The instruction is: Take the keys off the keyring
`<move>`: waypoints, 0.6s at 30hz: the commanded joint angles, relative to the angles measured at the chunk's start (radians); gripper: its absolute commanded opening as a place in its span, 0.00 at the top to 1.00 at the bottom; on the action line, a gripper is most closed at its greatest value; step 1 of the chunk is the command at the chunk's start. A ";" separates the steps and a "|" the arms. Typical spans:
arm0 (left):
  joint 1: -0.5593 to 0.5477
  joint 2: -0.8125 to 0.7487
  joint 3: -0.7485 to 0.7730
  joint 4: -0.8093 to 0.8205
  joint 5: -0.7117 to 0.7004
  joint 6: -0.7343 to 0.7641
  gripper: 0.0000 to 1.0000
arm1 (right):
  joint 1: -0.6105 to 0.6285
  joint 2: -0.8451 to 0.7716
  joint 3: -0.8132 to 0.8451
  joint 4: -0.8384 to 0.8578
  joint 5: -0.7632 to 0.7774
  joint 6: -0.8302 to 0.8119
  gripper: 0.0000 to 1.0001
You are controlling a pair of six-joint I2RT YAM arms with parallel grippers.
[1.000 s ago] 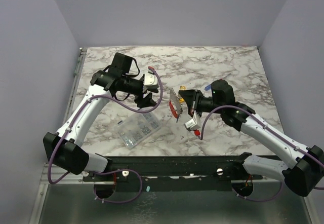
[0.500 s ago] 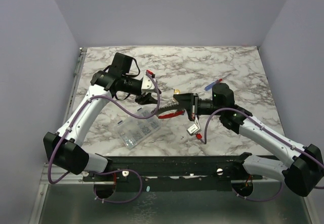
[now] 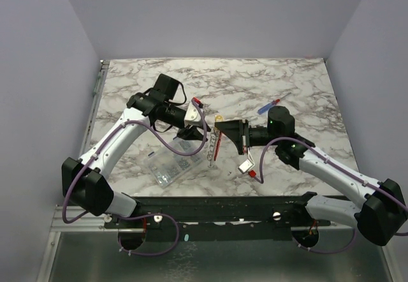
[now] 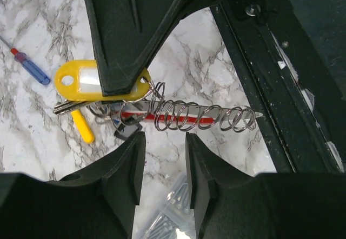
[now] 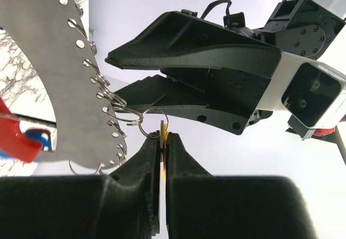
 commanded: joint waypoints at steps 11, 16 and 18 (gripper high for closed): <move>-0.024 -0.029 -0.059 0.187 0.097 -0.199 0.69 | 0.007 0.012 -0.036 0.099 -0.055 -0.429 0.99; -0.036 -0.030 -0.066 0.245 0.104 -0.268 0.69 | 0.007 0.015 -0.044 0.113 -0.050 -0.423 0.99; -0.037 -0.033 -0.065 0.248 0.107 -0.273 0.69 | 0.007 0.012 -0.045 0.117 -0.051 -0.419 0.99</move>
